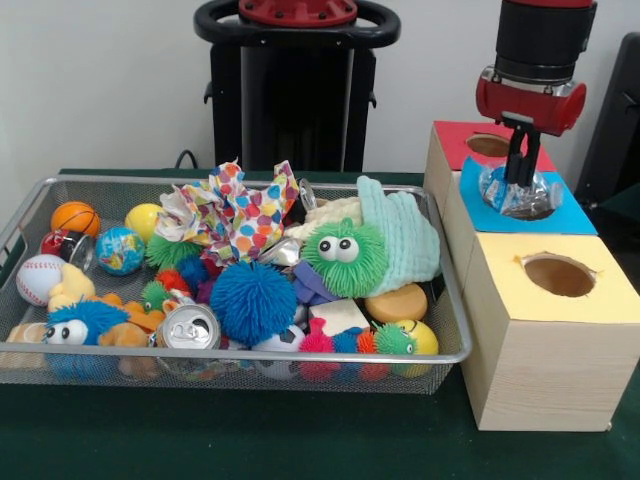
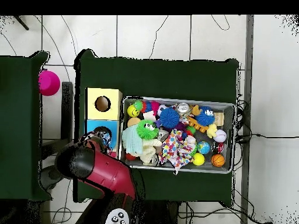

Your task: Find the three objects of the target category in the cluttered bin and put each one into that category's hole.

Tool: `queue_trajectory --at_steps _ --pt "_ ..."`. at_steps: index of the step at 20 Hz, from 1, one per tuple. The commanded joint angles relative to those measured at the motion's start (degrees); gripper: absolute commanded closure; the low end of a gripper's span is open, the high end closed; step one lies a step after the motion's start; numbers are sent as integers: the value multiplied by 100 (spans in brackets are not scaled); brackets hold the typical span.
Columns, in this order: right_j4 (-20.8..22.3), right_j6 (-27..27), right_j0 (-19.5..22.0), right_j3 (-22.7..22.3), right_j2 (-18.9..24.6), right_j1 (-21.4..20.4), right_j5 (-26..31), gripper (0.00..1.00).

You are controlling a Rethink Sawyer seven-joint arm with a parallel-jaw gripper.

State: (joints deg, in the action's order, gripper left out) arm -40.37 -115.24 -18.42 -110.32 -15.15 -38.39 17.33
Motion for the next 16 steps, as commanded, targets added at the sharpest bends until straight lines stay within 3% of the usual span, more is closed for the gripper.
queue_trajectory --at_steps 1,3,5,10,16 --pt "72 -1092 81 -126 606 339 366 100" --pt "142 -1028 90 -212 560 193 551 100" --pt "117 -947 157 -346 664 175 376 100" --pt "167 -758 551 -605 1153 423 -565 100" --pt "280 -763 650 -930 1267 294 -638 100"
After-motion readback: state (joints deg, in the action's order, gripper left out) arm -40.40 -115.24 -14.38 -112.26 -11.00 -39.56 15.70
